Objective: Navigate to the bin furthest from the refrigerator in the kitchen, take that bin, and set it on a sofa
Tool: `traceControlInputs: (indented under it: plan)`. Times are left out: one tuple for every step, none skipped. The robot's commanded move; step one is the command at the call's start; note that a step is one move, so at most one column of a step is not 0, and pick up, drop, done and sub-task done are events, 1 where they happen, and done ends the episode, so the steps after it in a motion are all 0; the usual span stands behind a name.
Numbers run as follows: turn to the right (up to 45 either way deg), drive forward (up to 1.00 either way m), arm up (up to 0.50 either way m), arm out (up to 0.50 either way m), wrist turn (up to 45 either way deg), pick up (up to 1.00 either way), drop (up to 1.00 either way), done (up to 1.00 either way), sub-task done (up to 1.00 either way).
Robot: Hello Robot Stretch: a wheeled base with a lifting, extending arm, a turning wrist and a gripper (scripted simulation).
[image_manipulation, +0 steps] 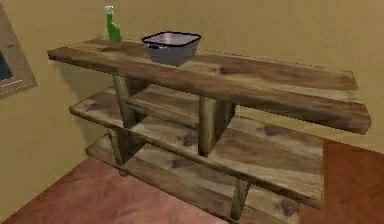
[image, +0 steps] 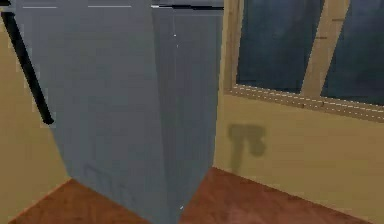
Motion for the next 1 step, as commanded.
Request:
traceControlInputs:
  plan:
    - [24.0, 0.0, 0.0, 0.0, 0.0, 0.0, 0.0, 0.0, 0.0]
